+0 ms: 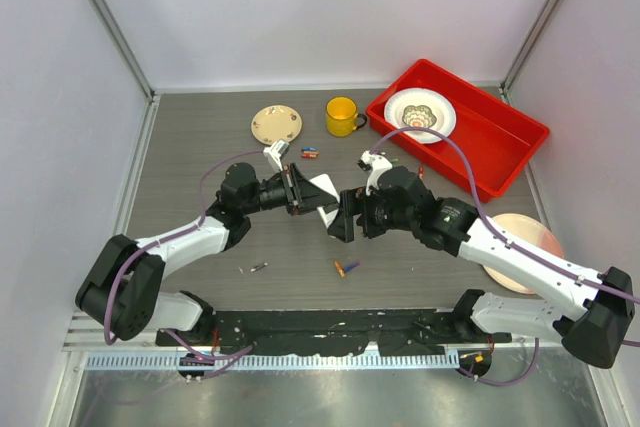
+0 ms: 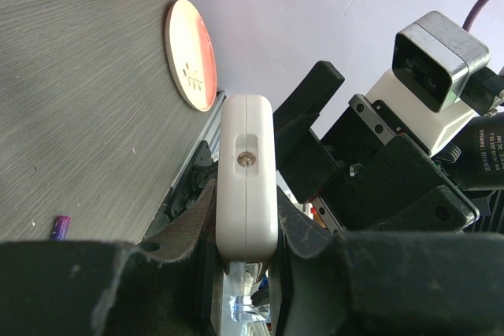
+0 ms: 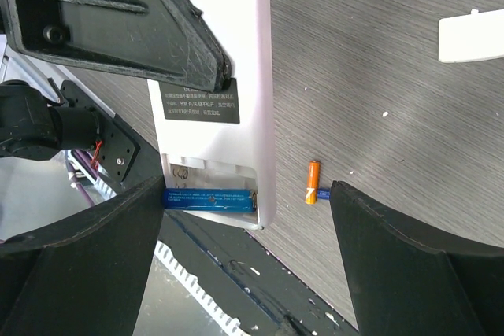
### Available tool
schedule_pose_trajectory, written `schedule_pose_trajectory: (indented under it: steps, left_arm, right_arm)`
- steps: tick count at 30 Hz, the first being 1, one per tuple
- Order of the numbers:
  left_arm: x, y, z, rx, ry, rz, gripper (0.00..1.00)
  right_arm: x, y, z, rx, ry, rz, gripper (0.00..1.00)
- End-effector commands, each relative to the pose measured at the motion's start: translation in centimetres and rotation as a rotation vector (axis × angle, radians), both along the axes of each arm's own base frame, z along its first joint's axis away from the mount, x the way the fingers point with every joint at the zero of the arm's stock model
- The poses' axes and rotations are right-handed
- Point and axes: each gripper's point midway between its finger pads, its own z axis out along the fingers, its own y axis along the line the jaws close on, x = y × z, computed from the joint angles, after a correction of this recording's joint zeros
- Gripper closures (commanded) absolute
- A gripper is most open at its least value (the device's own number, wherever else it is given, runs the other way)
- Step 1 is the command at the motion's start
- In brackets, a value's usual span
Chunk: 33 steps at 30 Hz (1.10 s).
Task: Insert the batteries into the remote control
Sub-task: Load the battery into the remote control.
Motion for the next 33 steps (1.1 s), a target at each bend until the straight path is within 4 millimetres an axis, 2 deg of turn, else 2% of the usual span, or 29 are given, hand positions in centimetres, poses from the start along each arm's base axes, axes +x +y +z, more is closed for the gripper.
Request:
schedule_pose_trajectory:
  steps: [1,13,26,33]
  left_arm:
    - [-0.9,-0.3,3.1,-0.075,-0.074,-0.062,1.00]
    - [-0.8,-0.4,2.9,-0.072,-0.072,-0.061,1.00]
    - [-0.8,-0.4,2.5,-0.067,-0.064,-0.062,1.00]
    - [-0.7,-0.4,2.5,-0.067,-0.067,-0.061,1.00]
  right_arm:
    - [0.9,-0.2,0.3,-0.010,-0.015,-0.024,0.11]
    - [0.7,0.1,0.5,0.007,-0.012,-0.014,0.10]
    - [1.0,1.8,2.5,0.093,-0.035,0.019,0.10]
    - [0.9,2.2,2.8,0.105,-0.035,0.035,0.10]
